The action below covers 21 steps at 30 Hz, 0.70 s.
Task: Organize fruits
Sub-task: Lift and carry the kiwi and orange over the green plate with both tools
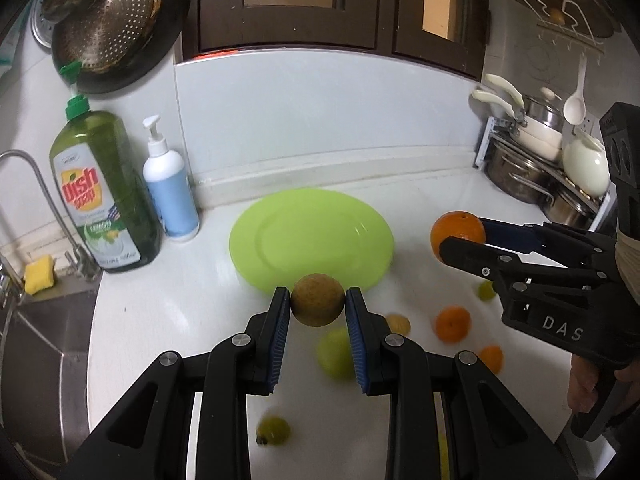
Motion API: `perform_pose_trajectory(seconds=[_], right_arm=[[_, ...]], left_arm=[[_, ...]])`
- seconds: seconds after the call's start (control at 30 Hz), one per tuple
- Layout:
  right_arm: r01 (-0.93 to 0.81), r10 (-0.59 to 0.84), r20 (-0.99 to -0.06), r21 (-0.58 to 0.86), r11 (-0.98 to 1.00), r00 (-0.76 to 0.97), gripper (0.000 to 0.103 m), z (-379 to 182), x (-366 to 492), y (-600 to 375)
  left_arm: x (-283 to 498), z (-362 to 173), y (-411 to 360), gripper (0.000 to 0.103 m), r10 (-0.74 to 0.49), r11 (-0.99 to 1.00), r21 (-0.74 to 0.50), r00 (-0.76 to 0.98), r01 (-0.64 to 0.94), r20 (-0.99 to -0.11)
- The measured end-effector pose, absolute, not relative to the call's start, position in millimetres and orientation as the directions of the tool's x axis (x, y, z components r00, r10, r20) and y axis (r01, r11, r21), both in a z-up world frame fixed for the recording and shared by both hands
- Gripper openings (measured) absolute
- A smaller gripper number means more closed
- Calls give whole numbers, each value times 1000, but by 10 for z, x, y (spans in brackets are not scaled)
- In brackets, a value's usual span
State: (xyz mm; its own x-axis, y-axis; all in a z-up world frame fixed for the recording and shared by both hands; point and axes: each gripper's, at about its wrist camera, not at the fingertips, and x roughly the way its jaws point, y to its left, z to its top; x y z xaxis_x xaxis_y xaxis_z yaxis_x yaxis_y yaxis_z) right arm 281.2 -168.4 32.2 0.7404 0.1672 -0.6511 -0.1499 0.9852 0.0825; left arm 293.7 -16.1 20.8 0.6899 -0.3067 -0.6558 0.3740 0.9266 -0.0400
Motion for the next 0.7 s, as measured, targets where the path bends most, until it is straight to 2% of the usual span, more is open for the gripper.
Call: perform_pose_trajectory(seconds=[0.2, 0.37, 0.7], right_arm=[[-188, 183, -670, 66, 980, 719, 44, 347, 3216, -1662], [-216, 198, -726, 70, 974, 659, 44, 245, 3636, -1651], [-245, 214, -837, 99, 964, 503, 44, -237, 4244, -1699]], left_arm=[[3296, 197, -187, 29, -312, 929, -71, 669, 363, -675], [3708, 77, -252, 29, -304, 931, -86, 624, 354, -720], [4300, -289, -412, 29, -274, 917, -56, 522, 395, -807]])
